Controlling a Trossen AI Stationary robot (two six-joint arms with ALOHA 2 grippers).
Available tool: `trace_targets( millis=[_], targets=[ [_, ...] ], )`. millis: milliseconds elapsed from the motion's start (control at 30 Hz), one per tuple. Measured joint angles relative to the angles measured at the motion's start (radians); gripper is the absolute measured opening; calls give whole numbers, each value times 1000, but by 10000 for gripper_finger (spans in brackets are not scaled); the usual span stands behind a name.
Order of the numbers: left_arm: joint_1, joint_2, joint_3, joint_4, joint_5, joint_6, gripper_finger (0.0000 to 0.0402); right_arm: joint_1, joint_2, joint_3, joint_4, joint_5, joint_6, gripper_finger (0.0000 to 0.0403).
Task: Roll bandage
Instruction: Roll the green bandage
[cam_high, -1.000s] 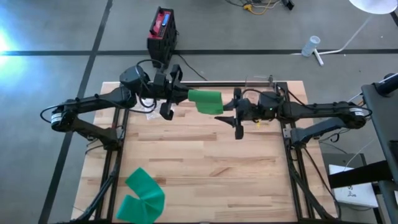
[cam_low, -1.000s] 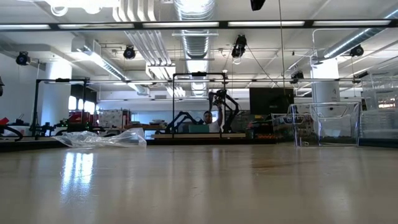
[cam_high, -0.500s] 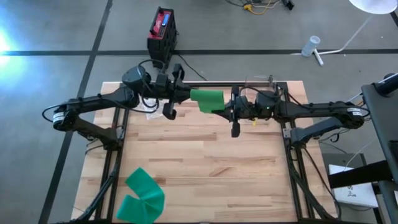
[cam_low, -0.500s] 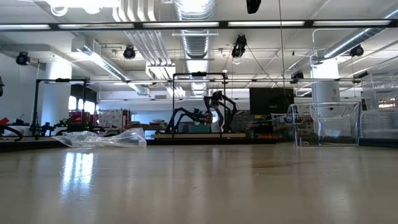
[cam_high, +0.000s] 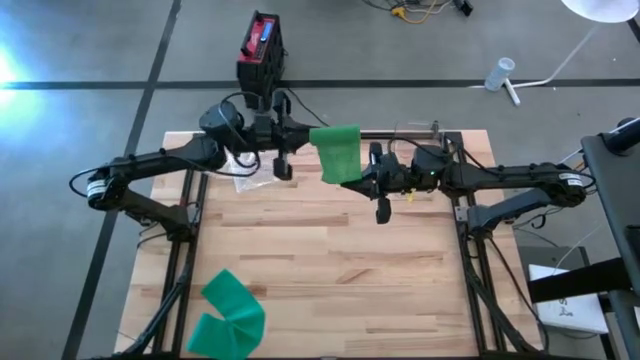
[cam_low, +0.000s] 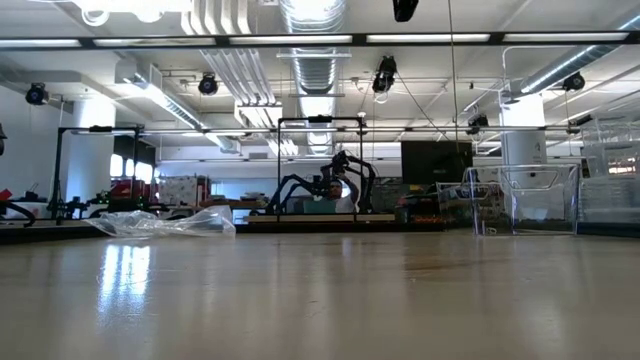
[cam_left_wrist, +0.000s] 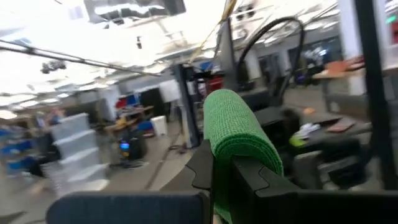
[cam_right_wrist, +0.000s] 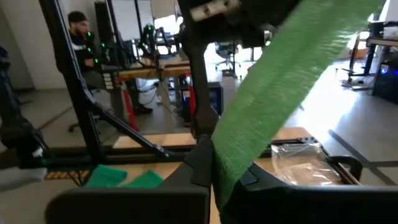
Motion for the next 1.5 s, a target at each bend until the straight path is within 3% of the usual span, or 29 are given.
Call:
trace_targets(
  millis=[333,567,900,1067,1367,1500],
  targets=[
    [18,41,-79,0,-59,167,9,0,-16,81,-38,-77,-13,1],
    [22,29,-112,74,-57,82,9,0,-24,137,-129,-70,-42,0],
    [85,7,-113,166,-55,-23,9,13,-18,91,-148,-67,-49,0],
    [107,6,-113,212,27,-105,8,13,8,66,-148,-67,-53,0],
    [107,13,-177,209,22,7,8,18,16,116,-111,-78,-45,0],
    [107,16,-214,220,-67,56,8,16,21,166,-111,-74,-73,0]
  ],
)
